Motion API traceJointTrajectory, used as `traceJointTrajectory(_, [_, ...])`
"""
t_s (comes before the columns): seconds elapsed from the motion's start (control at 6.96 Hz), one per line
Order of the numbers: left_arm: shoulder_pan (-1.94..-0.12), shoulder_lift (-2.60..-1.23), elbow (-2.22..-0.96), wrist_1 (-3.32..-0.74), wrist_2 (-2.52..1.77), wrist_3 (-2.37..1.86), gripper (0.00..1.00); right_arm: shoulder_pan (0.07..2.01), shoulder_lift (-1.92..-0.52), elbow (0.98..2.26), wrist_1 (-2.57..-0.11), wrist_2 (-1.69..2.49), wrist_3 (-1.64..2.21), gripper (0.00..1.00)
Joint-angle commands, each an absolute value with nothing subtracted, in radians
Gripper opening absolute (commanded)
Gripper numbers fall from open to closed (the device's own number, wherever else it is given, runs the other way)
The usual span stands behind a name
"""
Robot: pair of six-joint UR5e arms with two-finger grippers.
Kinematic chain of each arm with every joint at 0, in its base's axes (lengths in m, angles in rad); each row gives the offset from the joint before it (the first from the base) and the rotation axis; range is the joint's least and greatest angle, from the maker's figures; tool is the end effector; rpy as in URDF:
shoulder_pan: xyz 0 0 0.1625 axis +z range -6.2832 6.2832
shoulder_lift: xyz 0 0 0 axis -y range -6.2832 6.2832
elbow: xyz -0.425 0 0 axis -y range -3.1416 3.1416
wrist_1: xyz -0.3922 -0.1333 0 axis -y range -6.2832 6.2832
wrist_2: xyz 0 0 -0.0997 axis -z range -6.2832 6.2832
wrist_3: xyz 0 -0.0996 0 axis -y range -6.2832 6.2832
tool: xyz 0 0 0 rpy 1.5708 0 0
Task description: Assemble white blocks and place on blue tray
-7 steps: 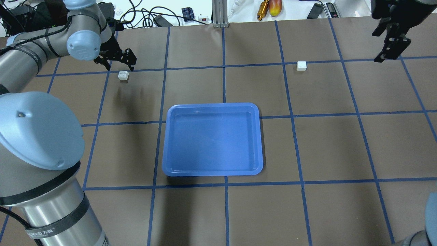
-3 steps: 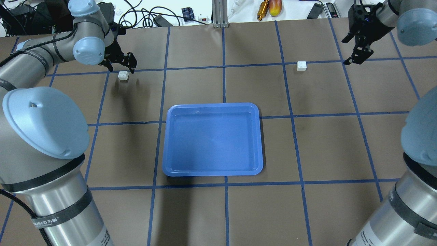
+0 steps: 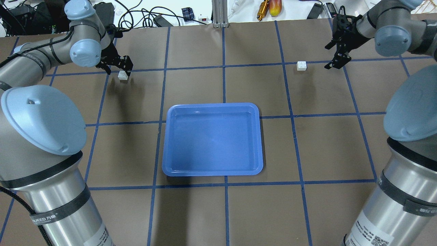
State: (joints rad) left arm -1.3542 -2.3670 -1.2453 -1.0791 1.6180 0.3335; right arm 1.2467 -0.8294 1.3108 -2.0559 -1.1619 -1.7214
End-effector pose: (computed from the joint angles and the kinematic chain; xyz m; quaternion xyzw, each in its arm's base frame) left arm 0.0367 -0.7651 0.1845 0.0582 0.9980 -0.0037 0.0256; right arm -0.0701 -0.7515 0.2033 -0.6301 0.7495 -0.1742 0.1042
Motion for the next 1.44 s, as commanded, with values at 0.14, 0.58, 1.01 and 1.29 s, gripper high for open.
traceJointTrajectory(0.14, [-1.353, -2.364, -1.252, -1.1, 1.614, 0.339, 0.2, 1.289, -0.79, 1.308, -2.065, -1.132, -1.882, 0.96])
traceJointTrajectory(0.58, [-1.371, -2.295, -1.252, -1.203, 1.594, 0.339, 0.0, 1.287, -0.767, 1.302, -2.074, -1.062, -1.965, 0.99])
traceJointTrajectory(1.01, [-1.541, -2.089, -1.435, -1.25, 1.528, 0.222, 0.0, 1.287, -0.772, 1.301, -2.065, -1.074, -1.871, 0.99])
traceJointTrajectory(1.29, [-1.636, -1.969, -1.605, -1.237, 1.523, 0.06, 0.0, 1.287, -0.769, 1.289, -2.063, -1.075, -1.763, 0.99])
